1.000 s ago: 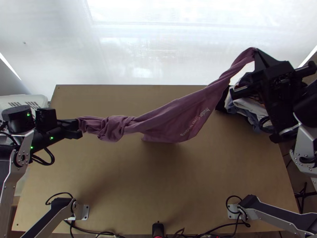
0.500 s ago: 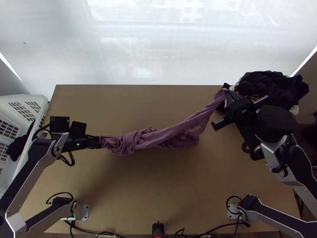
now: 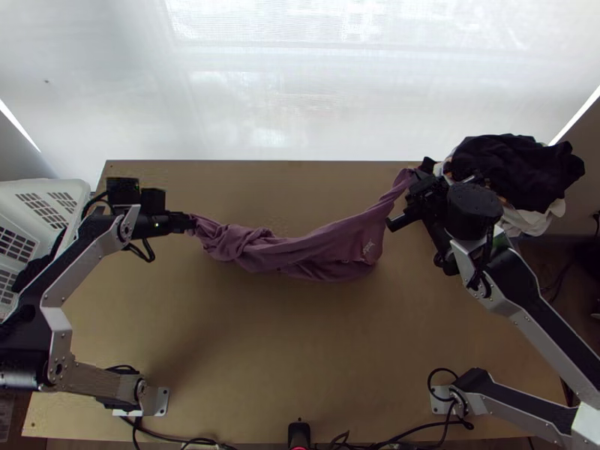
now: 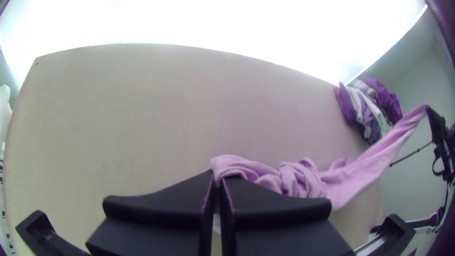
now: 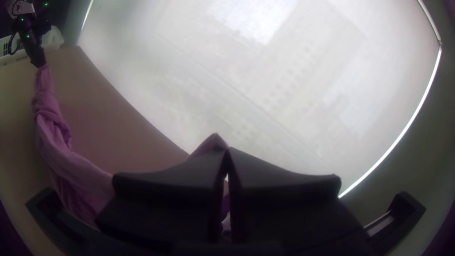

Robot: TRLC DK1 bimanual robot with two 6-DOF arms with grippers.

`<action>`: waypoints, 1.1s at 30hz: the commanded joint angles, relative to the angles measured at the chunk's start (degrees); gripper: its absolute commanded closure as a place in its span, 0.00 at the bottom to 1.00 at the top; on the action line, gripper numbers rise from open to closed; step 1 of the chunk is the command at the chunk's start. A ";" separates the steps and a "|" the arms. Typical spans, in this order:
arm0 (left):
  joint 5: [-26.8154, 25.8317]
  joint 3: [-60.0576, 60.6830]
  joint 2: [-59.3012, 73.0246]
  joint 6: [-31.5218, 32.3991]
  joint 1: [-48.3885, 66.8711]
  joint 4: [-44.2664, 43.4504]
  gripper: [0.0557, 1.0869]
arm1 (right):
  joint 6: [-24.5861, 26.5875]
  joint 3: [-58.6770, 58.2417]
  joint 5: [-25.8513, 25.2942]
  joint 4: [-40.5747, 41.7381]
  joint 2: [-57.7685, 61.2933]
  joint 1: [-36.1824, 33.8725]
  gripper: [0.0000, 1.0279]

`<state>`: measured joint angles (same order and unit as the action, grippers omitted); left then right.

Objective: Fold the t-shirt

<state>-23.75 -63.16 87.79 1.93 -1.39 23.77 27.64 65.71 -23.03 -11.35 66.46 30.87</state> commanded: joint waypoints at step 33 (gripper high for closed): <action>-2.44 -18.93 15.04 -10.55 14.22 22.46 0.10 | -3.56 3.11 3.78 8.45 15.19 -13.29 0.97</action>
<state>-29.47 -85.03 105.21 -5.04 8.60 44.75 24.56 69.38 -19.44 -2.98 82.32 17.37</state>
